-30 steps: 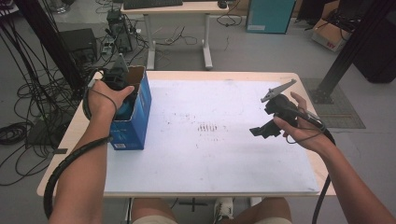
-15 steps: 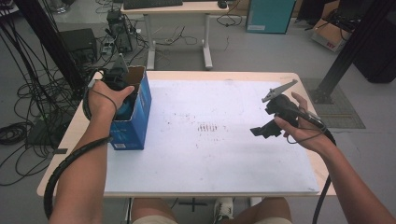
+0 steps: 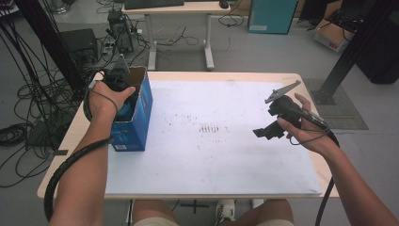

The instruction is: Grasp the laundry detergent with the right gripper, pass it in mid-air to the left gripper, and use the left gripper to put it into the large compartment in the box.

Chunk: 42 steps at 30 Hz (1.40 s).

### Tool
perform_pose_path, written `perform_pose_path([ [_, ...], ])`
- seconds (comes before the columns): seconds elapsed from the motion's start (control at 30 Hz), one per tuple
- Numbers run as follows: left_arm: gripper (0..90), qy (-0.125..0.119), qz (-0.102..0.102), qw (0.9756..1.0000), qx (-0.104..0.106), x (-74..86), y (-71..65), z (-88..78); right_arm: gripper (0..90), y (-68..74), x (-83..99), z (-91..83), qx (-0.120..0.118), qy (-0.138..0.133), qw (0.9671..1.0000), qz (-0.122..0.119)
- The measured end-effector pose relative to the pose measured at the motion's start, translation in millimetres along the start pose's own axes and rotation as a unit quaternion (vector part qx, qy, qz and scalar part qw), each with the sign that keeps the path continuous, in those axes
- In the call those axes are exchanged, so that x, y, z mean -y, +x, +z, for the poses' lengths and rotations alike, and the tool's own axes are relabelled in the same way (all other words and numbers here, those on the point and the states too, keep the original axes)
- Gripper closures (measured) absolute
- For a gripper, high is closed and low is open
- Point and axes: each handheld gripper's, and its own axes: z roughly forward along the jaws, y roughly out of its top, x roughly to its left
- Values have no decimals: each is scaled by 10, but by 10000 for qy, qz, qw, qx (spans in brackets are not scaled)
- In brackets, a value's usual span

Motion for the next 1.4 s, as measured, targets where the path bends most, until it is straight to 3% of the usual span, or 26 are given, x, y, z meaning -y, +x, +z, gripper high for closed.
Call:
perform_pose_path([
  [1.03,348,31,27,10000,-29,-7,-4,4,4,-17,25,-15,16,-11,10000,55],
  [1.4,305,11,99,9998,-180,9,-17,-46,4,-27,37,-24,33,-44,10000,53],
])
